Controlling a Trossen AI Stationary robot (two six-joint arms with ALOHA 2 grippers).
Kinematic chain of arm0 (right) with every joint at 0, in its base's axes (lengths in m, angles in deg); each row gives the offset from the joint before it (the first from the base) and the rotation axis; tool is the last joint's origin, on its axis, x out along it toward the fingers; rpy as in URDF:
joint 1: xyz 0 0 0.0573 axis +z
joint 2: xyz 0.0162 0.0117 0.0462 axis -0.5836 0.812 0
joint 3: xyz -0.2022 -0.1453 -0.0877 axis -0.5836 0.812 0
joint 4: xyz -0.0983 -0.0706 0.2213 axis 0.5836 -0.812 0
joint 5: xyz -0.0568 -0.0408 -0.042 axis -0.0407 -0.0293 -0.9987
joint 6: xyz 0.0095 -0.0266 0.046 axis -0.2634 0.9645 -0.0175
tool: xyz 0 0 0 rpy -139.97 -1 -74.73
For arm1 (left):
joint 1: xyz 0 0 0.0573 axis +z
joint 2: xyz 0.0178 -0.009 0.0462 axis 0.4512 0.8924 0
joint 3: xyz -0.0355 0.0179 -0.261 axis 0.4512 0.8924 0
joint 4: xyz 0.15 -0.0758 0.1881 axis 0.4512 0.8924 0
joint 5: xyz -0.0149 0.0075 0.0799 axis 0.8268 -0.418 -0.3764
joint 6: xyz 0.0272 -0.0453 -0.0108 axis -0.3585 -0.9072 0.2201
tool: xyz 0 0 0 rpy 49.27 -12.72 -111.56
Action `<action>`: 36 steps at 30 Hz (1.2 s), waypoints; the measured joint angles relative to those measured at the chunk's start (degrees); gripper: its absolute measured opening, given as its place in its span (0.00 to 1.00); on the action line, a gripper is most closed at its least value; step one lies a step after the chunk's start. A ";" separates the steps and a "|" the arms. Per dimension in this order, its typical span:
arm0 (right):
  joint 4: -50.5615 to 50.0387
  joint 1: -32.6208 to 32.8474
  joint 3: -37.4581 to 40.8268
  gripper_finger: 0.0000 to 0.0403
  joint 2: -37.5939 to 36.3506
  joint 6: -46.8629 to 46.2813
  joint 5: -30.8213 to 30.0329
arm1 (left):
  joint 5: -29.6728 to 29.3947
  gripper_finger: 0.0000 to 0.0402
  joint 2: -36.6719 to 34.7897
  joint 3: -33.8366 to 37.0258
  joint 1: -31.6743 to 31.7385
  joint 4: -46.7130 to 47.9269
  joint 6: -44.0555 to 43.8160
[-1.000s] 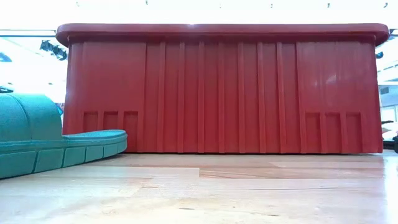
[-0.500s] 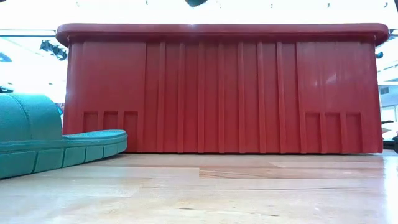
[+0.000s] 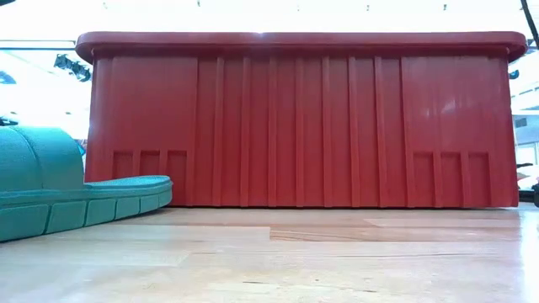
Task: Pick and place slides into bin
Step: Stack the blue slipper on top of the other blue slipper in the red bin
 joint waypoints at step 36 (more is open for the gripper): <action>-3.66 -12.94 5.07 0.45 3.31 -1.24 26.79 | -1.02 0.07 0.00 0.00 0.07 0.78 -0.92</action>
